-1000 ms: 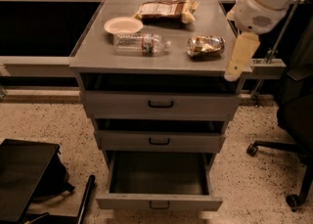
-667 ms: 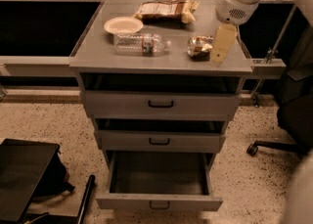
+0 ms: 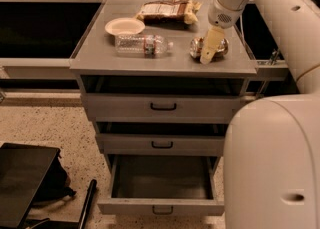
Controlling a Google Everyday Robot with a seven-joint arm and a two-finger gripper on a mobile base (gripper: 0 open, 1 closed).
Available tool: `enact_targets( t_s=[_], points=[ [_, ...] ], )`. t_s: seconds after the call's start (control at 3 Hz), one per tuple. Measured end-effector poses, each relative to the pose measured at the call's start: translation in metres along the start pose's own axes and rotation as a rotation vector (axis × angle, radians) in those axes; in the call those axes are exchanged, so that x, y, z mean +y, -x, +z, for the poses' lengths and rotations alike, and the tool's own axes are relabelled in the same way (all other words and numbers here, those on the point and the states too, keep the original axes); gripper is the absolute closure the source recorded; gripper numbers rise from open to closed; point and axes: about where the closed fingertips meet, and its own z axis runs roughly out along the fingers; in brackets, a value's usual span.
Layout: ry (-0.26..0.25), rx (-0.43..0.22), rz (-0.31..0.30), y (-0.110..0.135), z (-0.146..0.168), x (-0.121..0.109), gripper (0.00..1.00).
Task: Place orange can into bottom drawer
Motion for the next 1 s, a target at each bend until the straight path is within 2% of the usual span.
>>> enact_targets(
  t_s=[0.33, 0.67, 1.0],
  points=[
    [0.06, -0.068, 0.075, -0.014, 0.035, -0.004, 0.0],
    [0.112, -0.109, 0.114, -0.024, 0.062, -0.002, 0.0],
    [0.106, -0.114, 0.114, -0.021, 0.066, -0.005, 0.0]
  ],
)
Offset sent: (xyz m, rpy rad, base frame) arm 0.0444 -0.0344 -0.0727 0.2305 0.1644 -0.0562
